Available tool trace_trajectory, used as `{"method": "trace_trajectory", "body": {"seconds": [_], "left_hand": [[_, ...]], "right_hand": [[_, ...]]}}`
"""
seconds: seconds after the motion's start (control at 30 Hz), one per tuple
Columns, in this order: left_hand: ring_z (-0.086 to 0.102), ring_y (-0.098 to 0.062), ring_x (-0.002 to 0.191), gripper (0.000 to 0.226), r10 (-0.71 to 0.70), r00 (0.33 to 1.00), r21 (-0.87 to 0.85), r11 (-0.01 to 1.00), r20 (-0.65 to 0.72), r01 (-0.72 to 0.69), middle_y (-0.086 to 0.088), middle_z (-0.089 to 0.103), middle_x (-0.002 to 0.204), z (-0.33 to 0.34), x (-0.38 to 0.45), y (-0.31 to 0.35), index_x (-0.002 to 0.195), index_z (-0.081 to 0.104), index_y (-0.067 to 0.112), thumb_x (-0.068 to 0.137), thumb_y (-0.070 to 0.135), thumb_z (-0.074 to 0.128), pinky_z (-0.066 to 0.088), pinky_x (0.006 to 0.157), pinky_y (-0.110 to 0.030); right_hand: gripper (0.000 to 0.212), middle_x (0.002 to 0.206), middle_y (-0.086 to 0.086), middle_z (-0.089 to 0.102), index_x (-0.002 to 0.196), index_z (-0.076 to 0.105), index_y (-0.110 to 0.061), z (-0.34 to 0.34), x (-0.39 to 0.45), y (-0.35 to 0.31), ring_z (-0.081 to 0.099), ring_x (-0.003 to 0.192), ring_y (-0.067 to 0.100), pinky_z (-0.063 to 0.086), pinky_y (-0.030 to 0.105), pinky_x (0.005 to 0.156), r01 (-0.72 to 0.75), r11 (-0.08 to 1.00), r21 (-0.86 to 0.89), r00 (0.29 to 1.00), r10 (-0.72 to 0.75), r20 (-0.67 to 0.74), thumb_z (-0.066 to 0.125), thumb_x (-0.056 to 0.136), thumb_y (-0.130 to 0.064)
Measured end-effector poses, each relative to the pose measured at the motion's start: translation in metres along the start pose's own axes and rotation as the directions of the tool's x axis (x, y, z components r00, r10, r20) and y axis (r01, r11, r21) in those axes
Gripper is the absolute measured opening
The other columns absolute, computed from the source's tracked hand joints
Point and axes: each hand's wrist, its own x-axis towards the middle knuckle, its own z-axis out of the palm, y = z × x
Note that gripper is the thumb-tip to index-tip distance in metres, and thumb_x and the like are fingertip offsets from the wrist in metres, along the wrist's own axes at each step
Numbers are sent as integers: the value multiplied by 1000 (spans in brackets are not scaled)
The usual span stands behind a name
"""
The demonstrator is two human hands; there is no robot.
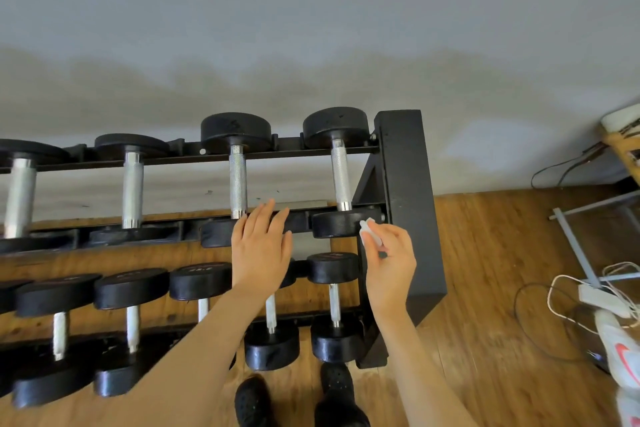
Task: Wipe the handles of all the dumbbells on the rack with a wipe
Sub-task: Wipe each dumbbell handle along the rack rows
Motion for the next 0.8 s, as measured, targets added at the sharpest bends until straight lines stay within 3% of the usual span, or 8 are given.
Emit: {"method": "trace_trajectory", "body": {"seconds": [0.23,0.4,0.53,0.67,0.8], "left_hand": [[52,-32,129,41,37,999,-87,995,-27,-40,-15,56,139,-3,-15,32,129,61,11,89,16,67,39,107,-52],[47,-29,134,40,119,990,-125,986,78,-109,-11,52,144,-2,-27,34,134,57,14,95,20,61,34,111,-47],[43,-26,138,41,231,961,-117,970,150,-215,-9,47,148,6,-45,16,139,53,16,98,24,53,31,114,-45],[46,-29,135,40,276,945,-105,960,176,-261,-12,49,146,18,-65,-4,137,54,13,98,23,55,36,111,-47],[52,-30,130,38,376,905,-99,927,200,-363,-13,53,142,33,-80,-10,132,58,12,96,22,60,40,106,-47]], "right_hand": [[22,100,-7,60,107,68,-23,-26,-23,2,60,93,11,50,13,79,-10,999,-49,1000,9,-30,67,87,-13],[22,97,-17,57,107,70,-22,-24,-58,1,60,91,8,51,16,78,-87,995,-56,989,80,-123,67,87,-12],[21,96,-12,57,106,71,-17,-15,-96,2,57,91,3,48,12,80,-134,987,-92,973,114,-201,68,87,-9],[19,100,-4,61,106,73,-13,-9,-133,13,57,94,13,48,21,84,-204,969,-136,960,171,-223,66,89,-11],[20,101,-2,62,108,73,-12,-6,-161,32,56,96,12,51,28,84,-276,945,-175,948,237,-214,65,90,-12]]}}
